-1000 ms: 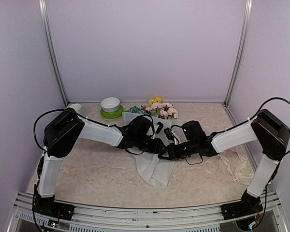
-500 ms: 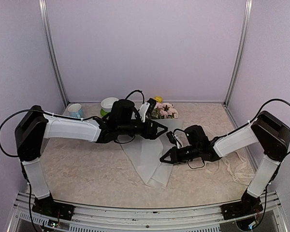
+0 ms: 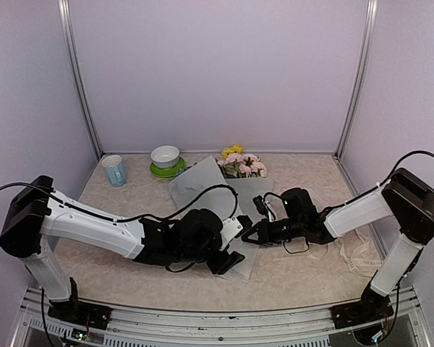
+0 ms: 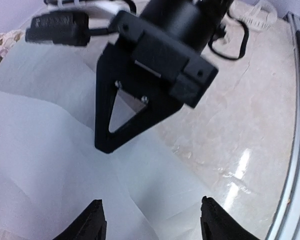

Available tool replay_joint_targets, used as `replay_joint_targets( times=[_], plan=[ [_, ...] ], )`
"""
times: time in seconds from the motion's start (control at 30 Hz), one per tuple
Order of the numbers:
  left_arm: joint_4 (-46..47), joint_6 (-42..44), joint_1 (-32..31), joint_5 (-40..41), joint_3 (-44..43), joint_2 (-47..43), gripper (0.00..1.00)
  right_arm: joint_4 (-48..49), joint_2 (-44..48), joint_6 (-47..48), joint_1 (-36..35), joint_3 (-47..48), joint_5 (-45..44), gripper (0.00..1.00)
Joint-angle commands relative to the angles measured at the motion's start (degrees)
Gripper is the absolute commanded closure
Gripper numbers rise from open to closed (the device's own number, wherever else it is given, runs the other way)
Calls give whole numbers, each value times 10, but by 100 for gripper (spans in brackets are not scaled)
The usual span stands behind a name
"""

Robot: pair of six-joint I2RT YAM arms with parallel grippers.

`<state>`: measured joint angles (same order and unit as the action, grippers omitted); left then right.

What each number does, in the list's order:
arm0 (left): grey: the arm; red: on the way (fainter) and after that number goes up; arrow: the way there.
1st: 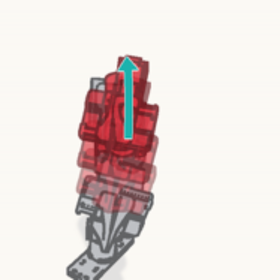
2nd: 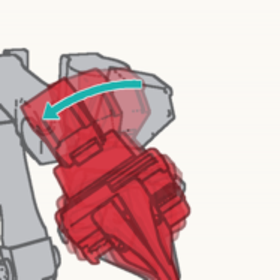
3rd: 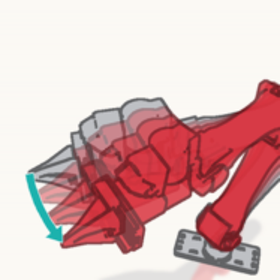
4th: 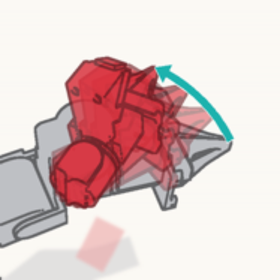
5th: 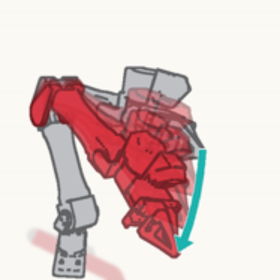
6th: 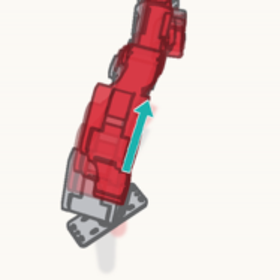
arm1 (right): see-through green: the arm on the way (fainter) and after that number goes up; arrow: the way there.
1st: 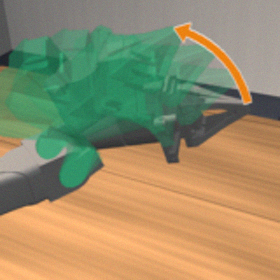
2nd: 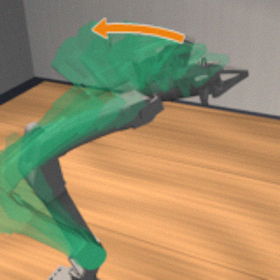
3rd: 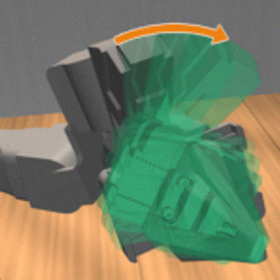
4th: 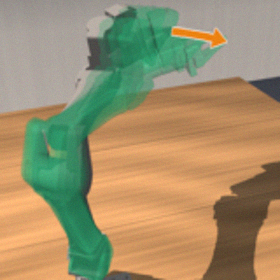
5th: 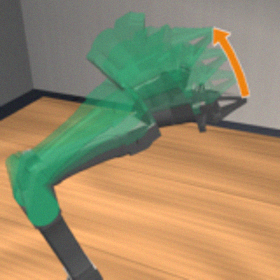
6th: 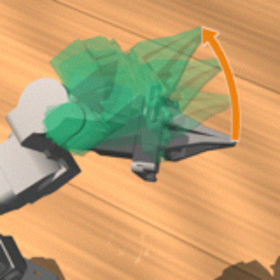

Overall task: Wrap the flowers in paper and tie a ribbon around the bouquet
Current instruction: Pass from the right arm to the left, then pass from the left arm to the right

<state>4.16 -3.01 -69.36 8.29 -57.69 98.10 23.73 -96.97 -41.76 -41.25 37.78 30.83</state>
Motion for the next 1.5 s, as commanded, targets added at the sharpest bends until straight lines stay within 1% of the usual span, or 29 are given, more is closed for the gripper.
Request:
replay_joint_targets(
  times=[0.0,0.07,0.2,0.3,0.4,0.47,0.5,0.63,0.7,0.73,0.87,1.0,1.07,1.13,1.2,1.23,1.3,1.33,1.37,1.4,1.47],
  plan=[
    [-9,30,-6,128,-9,45,35,19,15,-7,-7,-10,0,100],
    [-24,31,-6,149,-35,72,38,15,17,-6,-9,-11,-2,100],
    [-30,31,-4,145,-53,116,43,9,28,-5,-10,-17,-2,100],
    [-47,19,-2,130,-70,142,43,0,39,-4,-10,-19,-10,100],
    [-36,11,-1,108,-71,150,42,-6,40,-1,-10,-16,-11,100],
    [-31,10,-2,107,-74,152,43,-5,40,-1,-10,-15,-9,100],
    [-29,11,-1,110,-76,152,47,-5,39,-1,-10,-15,-8,100],
    [-10,20,-2,106,-66,146,84,-19,37,5,-10,-11,-10,100],
    [0,27,-4,94,-56,139,98,-31,38,7,-9,-7,-14,100],
    [3,29,-5,93,-50,137,100,-41,40,8,-8,-4,-18,98],
    [4,39,-4,88,-34,137,100,-103,74,16,11,7,-47,80],
    [7,46,-6,65,-29,137,100,-166,125,22,55,3,-72,64],
    [10,48,-6,62,-29,138,100,-206,133,23,80,3,-97,55],
    [11,49,-6,58,-30,139,100,-230,121,20,101,2,-104,46],
    [10,52,-9,53,-32,138,100,-229,93,21,110,5,-89,38],
    [10,56,-9,51,-32,137,100,-224,77,22,110,7,-80,33],
    [14,64,-13,42,-28,133,100,-196,47,14,110,9,-55,26],
    [17,69,-14,34,-25,132,100,-172,31,5,110,7,-41,26],
    [19,76,-16,25,-22,132,100,-145,18,-3,109,7,-22,29],
    [22,83,-20,16,-20,132,100,-119,3,-10,107,9,-8,35],
    [26,98,-28,6,-13,130,100,-96,-20,-10,97,24,6,47]
  ],
)
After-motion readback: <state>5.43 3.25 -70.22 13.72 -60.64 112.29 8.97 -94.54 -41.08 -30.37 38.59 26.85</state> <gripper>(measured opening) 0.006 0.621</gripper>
